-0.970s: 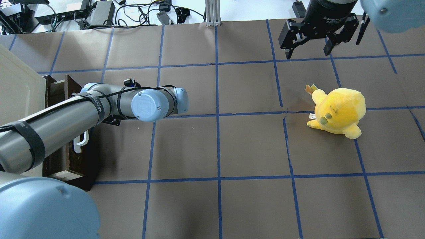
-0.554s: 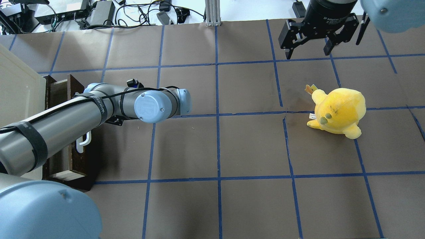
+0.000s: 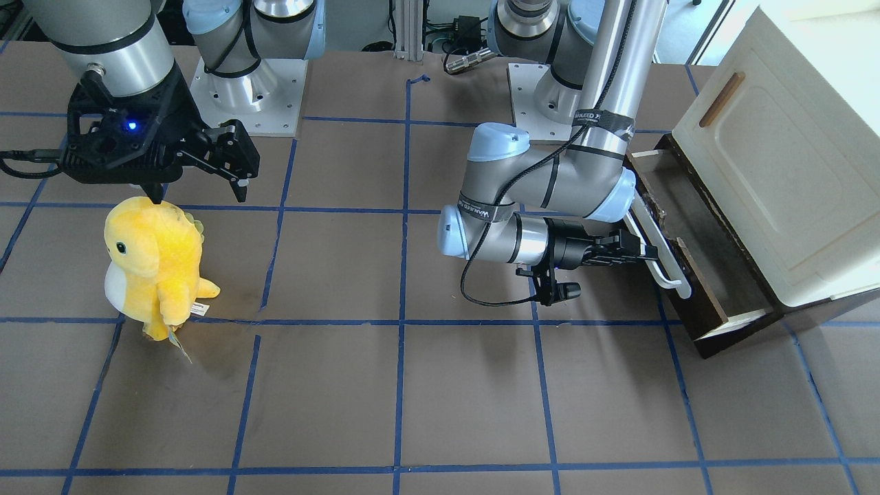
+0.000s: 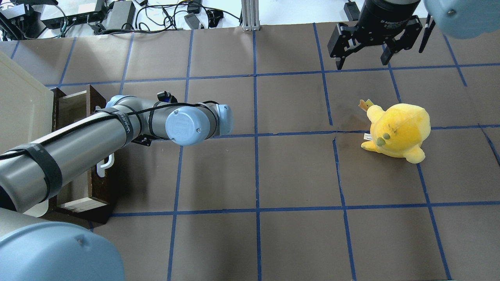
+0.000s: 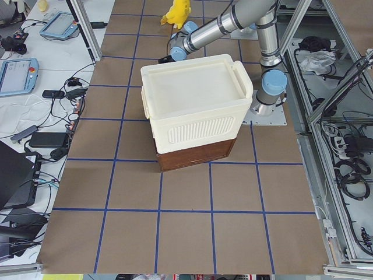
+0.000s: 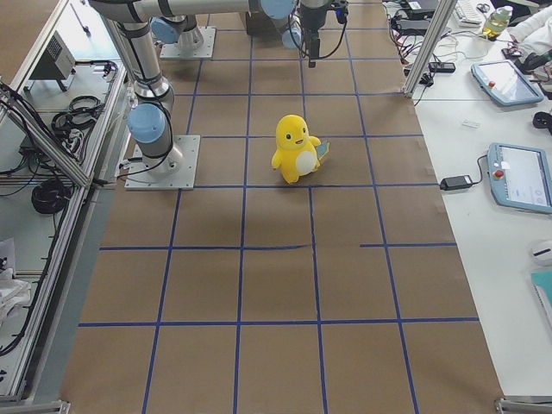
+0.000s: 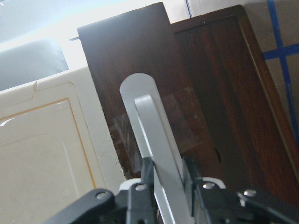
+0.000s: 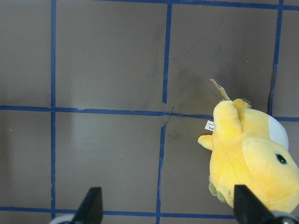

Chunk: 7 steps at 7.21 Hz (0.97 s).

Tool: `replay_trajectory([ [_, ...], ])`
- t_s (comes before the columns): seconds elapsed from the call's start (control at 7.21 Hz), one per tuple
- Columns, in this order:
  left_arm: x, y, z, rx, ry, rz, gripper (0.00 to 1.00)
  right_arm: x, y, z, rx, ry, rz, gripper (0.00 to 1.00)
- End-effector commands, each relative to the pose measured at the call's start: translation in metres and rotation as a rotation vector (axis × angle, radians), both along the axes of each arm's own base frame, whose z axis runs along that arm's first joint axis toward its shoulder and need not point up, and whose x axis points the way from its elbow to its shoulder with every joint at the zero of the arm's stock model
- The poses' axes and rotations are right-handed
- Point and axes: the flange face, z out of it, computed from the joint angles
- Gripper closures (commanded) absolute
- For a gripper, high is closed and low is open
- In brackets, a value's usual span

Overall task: Pull drawer sideways
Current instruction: 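Pull the handle with the left gripper, sliding the drawer out of the cabinet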

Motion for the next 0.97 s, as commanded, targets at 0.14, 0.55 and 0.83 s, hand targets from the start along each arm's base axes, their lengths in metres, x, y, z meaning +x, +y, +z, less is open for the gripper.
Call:
replay_trajectory([
  [0.14, -0.0034, 0.0, -0.0009, 0.005, -0.002, -0.007, 0.75, 0.0, 0.0, 0.0, 0.0, 0.0, -0.001, 0.0],
  [0.55, -0.0111, 0.0021, -0.003, 0.007, -0.005, -0.026, 0.75, 0.0, 0.0, 0.0, 0.0, 0.0, -0.001, 0.0],
  [0.83, -0.0118, 0.0024, -0.003, 0.008, -0.006, -0.029, 0.74, -0.0002, 0.0, 0.0, 0.0, 0.002, 0.001, 0.0],
])
